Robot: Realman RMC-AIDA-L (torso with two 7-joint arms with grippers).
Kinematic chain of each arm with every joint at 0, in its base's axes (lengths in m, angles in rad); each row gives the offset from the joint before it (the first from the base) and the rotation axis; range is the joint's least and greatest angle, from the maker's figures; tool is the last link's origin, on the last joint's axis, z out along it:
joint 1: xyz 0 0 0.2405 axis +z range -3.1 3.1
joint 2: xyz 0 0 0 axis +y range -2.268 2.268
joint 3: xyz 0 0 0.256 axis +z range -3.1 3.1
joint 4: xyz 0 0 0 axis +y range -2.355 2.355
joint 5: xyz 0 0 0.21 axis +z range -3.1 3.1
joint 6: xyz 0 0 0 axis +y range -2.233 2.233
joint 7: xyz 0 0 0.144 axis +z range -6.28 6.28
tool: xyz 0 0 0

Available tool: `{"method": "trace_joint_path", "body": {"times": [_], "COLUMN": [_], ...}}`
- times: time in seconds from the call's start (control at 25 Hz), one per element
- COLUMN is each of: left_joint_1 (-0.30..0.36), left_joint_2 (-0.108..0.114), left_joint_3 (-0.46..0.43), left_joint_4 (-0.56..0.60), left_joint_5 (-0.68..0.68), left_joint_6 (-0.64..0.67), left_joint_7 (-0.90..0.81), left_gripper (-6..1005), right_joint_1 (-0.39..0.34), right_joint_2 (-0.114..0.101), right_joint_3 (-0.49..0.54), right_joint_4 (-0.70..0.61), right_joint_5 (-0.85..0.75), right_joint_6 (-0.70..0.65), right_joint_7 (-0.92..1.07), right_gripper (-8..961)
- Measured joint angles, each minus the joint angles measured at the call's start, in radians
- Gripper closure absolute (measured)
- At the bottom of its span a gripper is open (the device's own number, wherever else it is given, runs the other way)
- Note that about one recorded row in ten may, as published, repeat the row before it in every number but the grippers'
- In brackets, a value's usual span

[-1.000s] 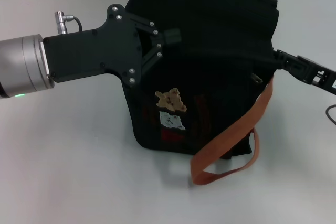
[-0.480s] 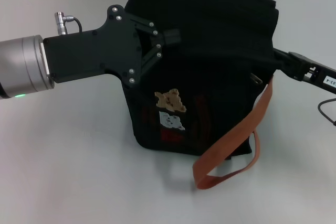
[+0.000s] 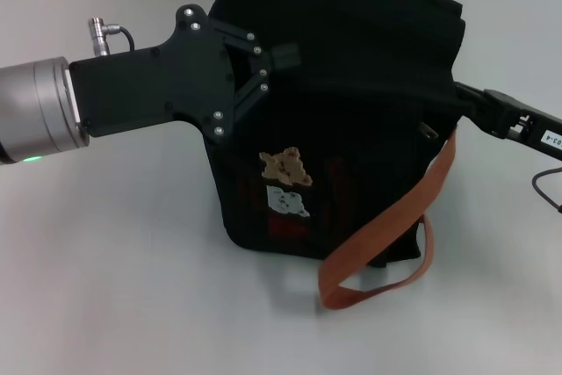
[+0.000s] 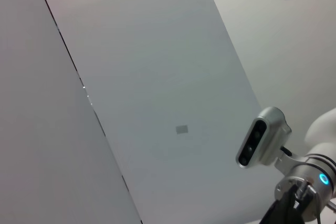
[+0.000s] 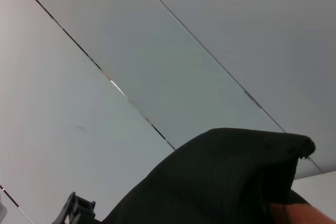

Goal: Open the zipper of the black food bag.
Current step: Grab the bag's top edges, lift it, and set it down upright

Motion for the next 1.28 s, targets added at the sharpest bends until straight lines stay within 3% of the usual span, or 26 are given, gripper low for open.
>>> {"method": "trace_joint_path", "body": {"times": [0.4,0.48,0.64,0.72,0.88,0.92,0.96,1.0,1.04,1.28], "left_joint_1": [-0.001,0.000,0.003,-0.001,-0.001,-0.008,-0.008,-0.075,-0.099,-0.175], "left_joint_2": [0.009,0.009,0.009,0.003,0.003,0.002,0.002,0.001,0.000,-0.004], "left_joint_3": [-0.005,-0.014,-0.015,-0.009,-0.009,-0.006,-0.006,-0.002,0.004,0.064], "left_joint_4": [0.003,0.056,0.135,0.323,0.323,0.377,0.377,0.542,0.566,0.602], "left_joint_5": [-0.038,-0.001,0.053,0.197,0.197,0.235,0.235,0.383,0.425,0.574], "left_joint_6": [0.053,0.096,0.111,0.106,0.106,0.102,0.102,0.082,0.074,0.045], "left_joint_7": [-0.130,-0.194,-0.265,-0.432,-0.432,-0.482,-0.482,-0.671,-0.715,-0.814], "left_gripper": [979,979,801,765,692,674,596,518,440,431], "right_joint_1": [0.015,0.020,0.029,0.034,0.035,0.036,0.036,0.036,0.037,0.039], "right_joint_2": [0.001,0.002,0.002,0.003,0.004,0.007,0.007,0.009,0.010,0.013], "right_joint_3": [0.000,0.000,0.000,0.000,0.000,-0.002,-0.002,-0.004,-0.008,-0.015], "right_joint_4": [0.001,0.004,0.005,0.006,0.006,0.006,0.006,0.006,0.006,0.007], "right_joint_5": [0.003,0.002,-0.001,-0.001,-0.001,-0.001,-0.001,-0.001,-0.001,0.000], "right_joint_6": [0.021,0.029,0.037,0.040,0.042,0.049,0.049,0.053,0.056,0.064], "right_joint_7": [-0.002,-0.003,-0.003,-0.003,-0.003,-0.003,-0.003,-0.003,-0.003,-0.013], "right_gripper": [936,937,937,937,938,938,938,938,939,940]}}
